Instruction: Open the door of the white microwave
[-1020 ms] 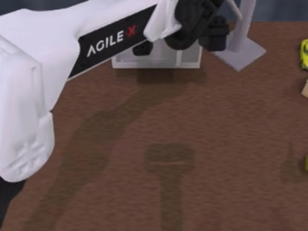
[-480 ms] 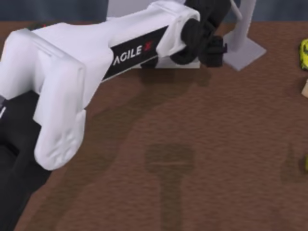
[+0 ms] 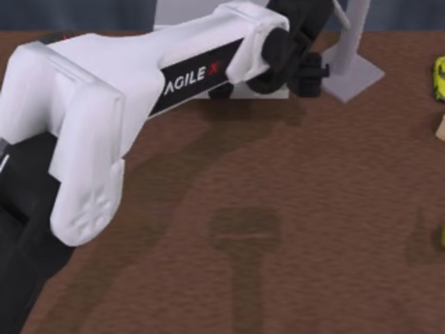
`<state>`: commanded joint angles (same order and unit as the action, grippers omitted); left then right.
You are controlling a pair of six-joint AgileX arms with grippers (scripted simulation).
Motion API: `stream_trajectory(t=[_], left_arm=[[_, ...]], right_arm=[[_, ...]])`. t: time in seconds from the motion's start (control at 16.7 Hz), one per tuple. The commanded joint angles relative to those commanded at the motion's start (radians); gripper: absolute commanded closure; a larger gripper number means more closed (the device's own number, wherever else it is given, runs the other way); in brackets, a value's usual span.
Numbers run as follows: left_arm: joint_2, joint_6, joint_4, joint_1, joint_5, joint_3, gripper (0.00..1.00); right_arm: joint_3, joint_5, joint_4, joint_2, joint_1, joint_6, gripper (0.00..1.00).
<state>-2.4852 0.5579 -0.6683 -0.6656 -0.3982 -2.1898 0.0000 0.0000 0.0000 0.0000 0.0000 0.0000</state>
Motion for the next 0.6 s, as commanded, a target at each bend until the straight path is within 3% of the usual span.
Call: stream_trajectory(t=[0.54,0.6], left_arm=[[0.000,0.000,0.000,0.000,0.000,0.000,0.98],[0.000,0.000,0.000,0.000,0.000,0.000,1.00]], right_arm=[[0.000,0.000,0.000,0.000,0.000,0.000,0.00],[0.000,0.000,0.000,0.000,0.000,0.000,0.00]])
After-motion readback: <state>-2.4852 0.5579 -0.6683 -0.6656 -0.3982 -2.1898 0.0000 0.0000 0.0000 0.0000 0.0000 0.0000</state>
